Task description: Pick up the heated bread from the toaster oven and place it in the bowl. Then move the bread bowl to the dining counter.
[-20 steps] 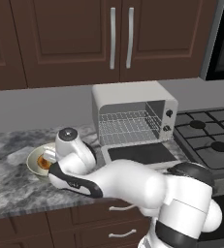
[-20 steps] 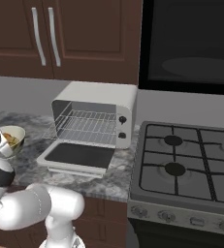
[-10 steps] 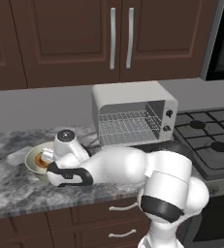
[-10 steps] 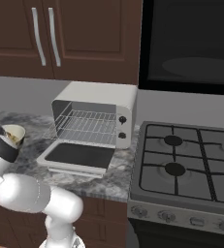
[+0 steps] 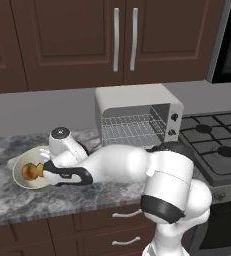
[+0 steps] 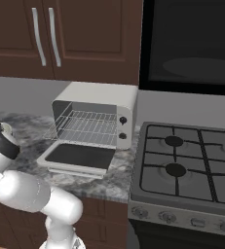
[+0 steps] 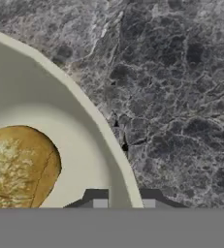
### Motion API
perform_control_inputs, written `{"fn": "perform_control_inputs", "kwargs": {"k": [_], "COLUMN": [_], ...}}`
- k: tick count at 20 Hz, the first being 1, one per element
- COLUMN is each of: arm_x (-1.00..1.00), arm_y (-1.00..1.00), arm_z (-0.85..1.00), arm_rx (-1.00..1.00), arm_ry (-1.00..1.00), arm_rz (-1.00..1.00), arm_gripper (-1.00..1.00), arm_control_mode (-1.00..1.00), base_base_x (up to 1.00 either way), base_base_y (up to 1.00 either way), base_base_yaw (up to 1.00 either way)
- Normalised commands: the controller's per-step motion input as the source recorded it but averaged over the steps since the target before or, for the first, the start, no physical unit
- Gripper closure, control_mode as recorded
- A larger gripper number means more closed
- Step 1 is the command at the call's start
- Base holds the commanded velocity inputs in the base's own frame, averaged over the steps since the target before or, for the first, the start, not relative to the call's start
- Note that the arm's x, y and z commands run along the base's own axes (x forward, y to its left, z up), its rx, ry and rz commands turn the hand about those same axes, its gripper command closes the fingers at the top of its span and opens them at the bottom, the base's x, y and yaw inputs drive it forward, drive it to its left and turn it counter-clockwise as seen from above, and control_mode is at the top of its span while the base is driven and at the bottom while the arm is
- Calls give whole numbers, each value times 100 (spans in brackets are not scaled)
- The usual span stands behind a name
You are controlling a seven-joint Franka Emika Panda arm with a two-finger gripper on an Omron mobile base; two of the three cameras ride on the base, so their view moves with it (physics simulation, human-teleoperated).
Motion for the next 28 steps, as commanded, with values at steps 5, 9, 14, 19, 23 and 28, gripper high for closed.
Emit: {"fn": "perform_control_inputs", "kwargs": {"k": [5, 9, 14, 19, 23, 28], "arm_x": [-56, -55, -50, -56, -59, -35], "arm_y": [-57, -68, -96, -100, -94, -92], "arm_z": [14, 80, 100, 100, 99, 72], "arm_rx": [0, 8, 12, 7, 7, 13], "arm_ry": [-9, -8, -5, -15, -10, 0], "arm_rz": [-11, -24, -25, -24, -27, -13], "arm_gripper": [100, 100, 100, 100, 100, 100], "arm_control_mode": [-100, -100, -100, -100, -100, -100], "base_base_x": [0, 0, 0, 0, 0, 0], "base_base_y": [0, 0, 0, 0, 0, 0], "base_base_yaw": [0, 0, 0, 0, 0, 0]}}
